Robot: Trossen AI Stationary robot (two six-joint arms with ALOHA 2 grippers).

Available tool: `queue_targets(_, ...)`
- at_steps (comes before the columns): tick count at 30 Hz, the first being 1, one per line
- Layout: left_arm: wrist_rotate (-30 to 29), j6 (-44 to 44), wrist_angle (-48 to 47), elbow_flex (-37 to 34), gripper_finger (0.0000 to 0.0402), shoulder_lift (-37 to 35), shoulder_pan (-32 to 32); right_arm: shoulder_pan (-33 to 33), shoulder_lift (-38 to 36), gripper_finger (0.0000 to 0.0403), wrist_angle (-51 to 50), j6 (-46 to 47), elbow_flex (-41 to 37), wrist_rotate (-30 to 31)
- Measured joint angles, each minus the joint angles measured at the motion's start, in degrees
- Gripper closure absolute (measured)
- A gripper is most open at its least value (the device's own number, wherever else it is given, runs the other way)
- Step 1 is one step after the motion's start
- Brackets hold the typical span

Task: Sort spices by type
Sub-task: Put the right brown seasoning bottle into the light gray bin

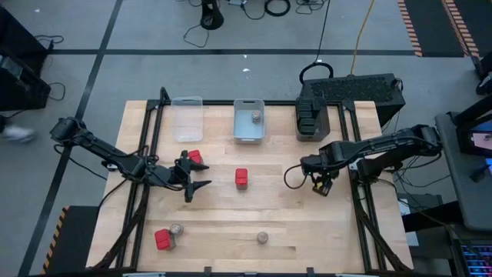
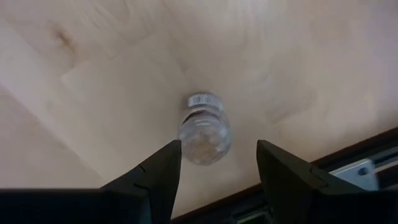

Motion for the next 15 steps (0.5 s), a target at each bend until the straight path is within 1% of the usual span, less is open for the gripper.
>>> queue_targets(2, 0.0, 0.1, 0.0, 0.0, 0.0135, 0.0, 0.0, 0.0, 0.0, 0.021, 0.0, 0.6, 0.0, -0.7)
queue_targets(5, 0.0, 0.3, 0.0, 0.0, 0.0135, 0.0, 0.0, 0.0, 0.1, 0.021, 0.8, -2.8, 0.0, 1.9)
queue_targets(9, 0.0, 0.0, 0.0, 0.0, 0.0135, 0.0, 0.0, 0.0, 0.1, 0.021, 3.6, -4.9, 0.0, 1.8)
queue_targets(11, 0.0, 0.0, 0.0, 0.0, 0.0135, 0.0, 0.0, 0.0, 0.1, 0.021, 3.9, 2.2, 0.0, 0.2)
queue_targets(13, 0.0, 0.0, 0.0, 0.0, 0.0135, 0.0, 0.0, -0.4, 0.1, 0.021, 2.4, 8.9, 0.0, 0.1)
queue_targets(15, 0.0, 0.0, 0.0, 0.0, 0.0135, 0.0, 0.0, -0.7, 0.1, 0.0205, 1.5, 11.0, 0.0, 0.3)
